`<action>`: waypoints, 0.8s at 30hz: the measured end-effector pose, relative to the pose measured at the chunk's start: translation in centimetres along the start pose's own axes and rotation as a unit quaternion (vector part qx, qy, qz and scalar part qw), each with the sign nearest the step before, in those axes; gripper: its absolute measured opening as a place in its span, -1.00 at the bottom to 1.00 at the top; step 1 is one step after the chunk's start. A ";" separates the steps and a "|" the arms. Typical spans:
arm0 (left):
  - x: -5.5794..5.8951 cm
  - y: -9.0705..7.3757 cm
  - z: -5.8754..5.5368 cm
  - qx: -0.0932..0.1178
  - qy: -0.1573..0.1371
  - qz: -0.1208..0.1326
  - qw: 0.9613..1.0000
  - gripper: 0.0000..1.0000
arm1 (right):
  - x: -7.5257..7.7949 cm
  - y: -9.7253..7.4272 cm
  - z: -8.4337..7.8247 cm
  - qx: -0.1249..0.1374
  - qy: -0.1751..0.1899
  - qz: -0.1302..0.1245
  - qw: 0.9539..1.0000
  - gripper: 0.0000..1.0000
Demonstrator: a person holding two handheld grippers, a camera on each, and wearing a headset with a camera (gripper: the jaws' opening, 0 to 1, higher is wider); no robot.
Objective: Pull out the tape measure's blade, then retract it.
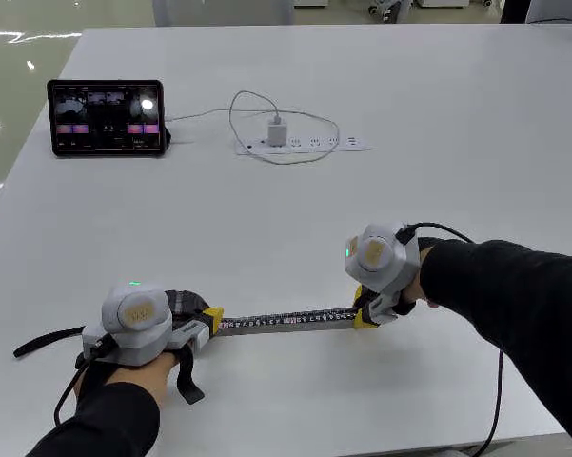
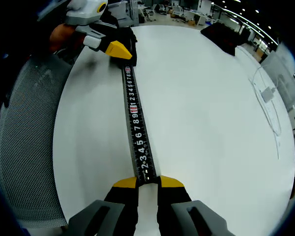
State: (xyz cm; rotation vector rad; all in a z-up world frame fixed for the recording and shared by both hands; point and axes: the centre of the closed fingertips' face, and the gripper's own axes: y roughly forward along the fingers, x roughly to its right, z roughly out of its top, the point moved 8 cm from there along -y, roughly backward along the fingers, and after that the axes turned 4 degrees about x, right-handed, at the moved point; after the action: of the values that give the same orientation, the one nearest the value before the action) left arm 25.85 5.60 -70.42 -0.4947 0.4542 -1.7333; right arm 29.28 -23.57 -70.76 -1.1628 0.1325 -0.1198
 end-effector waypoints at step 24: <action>0.0 0.0 0.0 -0.004 0.002 -0.002 1.000 0.27 | -0.3 0.4 1.1 -0.010 -0.009 -0.003 1.000 -0.79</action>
State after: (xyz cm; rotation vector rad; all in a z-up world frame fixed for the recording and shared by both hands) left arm 25.84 5.57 -70.46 -0.4986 0.4632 -1.7375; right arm 29.18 -22.39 -70.71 -1.1843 0.1143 -0.1125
